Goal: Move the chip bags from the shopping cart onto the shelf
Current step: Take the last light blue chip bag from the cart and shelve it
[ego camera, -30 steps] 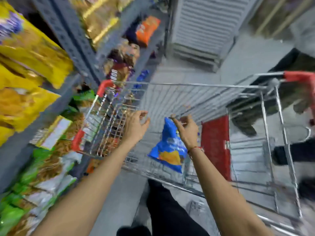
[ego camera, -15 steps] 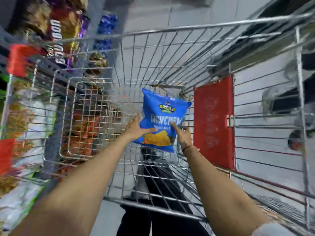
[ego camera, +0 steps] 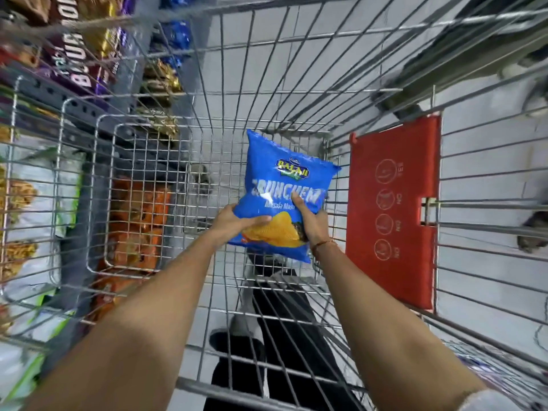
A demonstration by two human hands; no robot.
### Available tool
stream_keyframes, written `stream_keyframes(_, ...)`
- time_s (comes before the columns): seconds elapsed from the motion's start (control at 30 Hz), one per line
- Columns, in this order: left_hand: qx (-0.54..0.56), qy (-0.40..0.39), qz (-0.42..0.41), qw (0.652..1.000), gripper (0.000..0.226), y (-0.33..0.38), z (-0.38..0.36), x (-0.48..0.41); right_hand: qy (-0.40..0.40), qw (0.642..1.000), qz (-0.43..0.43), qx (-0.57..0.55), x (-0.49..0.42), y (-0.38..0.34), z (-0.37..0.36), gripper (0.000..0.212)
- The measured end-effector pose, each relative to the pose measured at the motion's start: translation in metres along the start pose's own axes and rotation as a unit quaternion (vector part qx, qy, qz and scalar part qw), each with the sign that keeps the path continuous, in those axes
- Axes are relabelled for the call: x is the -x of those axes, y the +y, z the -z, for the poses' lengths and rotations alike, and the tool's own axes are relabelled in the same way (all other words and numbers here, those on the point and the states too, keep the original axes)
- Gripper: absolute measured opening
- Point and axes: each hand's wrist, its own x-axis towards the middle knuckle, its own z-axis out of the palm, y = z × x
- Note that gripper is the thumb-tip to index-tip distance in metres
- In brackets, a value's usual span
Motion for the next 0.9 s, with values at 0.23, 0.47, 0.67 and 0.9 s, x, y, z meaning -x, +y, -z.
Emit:
stream_keyframes(0.23,0.022,-0.013,0.032,0.999,0.08,0.01,0.023,0.036,0.016,0.997,0.051,0.064,0.024,-0.024,-0.012,0.055)
stream_keyframes(0.47,0.073,0.048,-0.078,0.993,0.054,0.05,0.067,0.102,-0.056,0.987,0.148,0.013,0.085,-0.11,-0.056,0.085)
stream_keyframes(0.67,0.129,0.115,-0.198,0.965,0.035,0.085,0.113,0.191,-0.115,0.964,0.236,-0.032,0.167,-0.183,-0.099,0.041)
stream_keyframes(0.9,0.151,0.224,-0.33,0.905,0.074,0.105,0.178,0.323,-0.209,0.915,0.343,-0.04,0.282,-0.247,-0.158,0.043)
